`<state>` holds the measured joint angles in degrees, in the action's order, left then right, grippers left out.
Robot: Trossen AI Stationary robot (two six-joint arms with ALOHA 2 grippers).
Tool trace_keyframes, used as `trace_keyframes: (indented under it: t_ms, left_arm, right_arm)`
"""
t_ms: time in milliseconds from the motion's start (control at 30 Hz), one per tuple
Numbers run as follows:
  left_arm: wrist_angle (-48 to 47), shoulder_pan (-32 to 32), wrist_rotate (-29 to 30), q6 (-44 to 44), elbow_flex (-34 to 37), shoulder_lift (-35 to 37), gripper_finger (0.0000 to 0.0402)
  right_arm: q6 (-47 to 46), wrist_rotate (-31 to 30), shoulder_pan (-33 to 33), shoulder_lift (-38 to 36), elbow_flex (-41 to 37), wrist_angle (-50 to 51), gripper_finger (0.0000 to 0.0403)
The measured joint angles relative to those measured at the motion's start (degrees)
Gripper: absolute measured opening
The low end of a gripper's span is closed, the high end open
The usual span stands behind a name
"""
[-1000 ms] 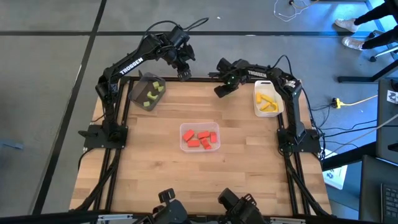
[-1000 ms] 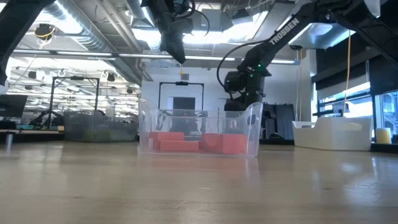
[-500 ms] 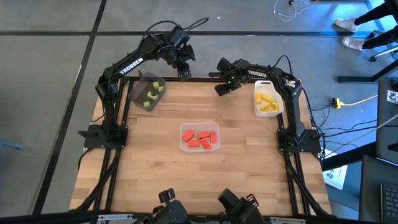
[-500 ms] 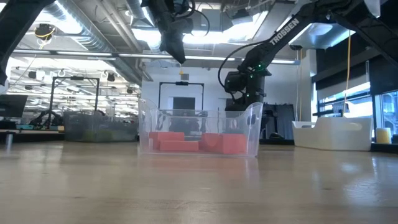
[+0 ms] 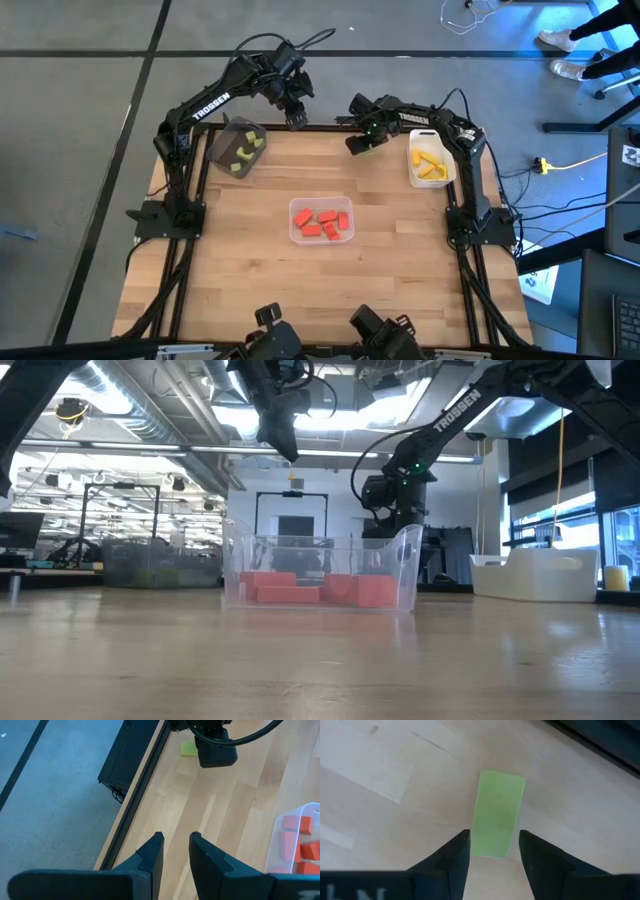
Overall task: Sort & place blocks by color
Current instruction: Put the green block into the black bin
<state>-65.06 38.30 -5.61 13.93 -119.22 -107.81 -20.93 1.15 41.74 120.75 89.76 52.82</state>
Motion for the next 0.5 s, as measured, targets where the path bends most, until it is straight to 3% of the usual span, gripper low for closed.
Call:
trace_keyframes:
  t_ms: [500]
  left_arm:
    - [0.0, 0.0, 0.0, 0.11, 0.0, 0.0, 0.0082]
  right_arm:
    - [-1.12, 0.0, -0.04, 0.2, 0.0, -0.26, 0.017]
